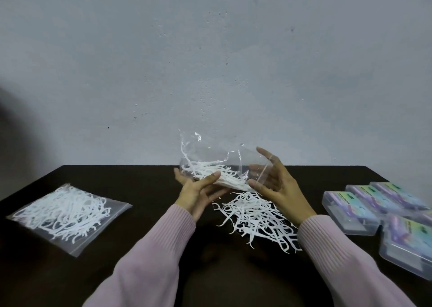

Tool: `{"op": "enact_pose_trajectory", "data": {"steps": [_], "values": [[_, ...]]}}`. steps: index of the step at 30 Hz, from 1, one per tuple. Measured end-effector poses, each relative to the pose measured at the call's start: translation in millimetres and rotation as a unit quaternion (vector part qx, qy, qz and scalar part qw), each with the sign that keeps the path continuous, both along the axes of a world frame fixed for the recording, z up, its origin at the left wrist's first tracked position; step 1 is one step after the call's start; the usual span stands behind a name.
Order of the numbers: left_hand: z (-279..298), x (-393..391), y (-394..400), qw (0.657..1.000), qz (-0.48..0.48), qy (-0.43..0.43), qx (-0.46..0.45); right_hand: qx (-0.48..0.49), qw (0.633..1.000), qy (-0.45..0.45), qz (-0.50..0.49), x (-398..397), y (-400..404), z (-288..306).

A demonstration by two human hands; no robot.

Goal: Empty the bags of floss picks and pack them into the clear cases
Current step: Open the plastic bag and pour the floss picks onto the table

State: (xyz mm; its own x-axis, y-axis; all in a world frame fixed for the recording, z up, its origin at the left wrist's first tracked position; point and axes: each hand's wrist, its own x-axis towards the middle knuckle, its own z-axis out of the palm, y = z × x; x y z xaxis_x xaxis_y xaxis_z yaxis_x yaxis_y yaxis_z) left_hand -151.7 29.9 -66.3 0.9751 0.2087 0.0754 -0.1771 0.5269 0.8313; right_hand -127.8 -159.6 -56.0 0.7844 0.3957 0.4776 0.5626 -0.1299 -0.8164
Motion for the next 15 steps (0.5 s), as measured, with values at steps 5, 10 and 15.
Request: {"op": "enact_pose_trajectory", "data": {"steps": [5,10,15], "values": [[-3,-4,-4,0.975,0.148,-0.002,0.167,-0.035,0.999,-0.014,-0.007,0,5,-2],[-1,-9,-13,0.961,0.168,-0.114,0.19,-0.023,0.999,-0.004,-0.024,-3,6,-1],[4,-16,-20,0.964,0.076,-0.117,0.226,-0.016,1.0,0.004,-0.025,-3,3,0]]}}
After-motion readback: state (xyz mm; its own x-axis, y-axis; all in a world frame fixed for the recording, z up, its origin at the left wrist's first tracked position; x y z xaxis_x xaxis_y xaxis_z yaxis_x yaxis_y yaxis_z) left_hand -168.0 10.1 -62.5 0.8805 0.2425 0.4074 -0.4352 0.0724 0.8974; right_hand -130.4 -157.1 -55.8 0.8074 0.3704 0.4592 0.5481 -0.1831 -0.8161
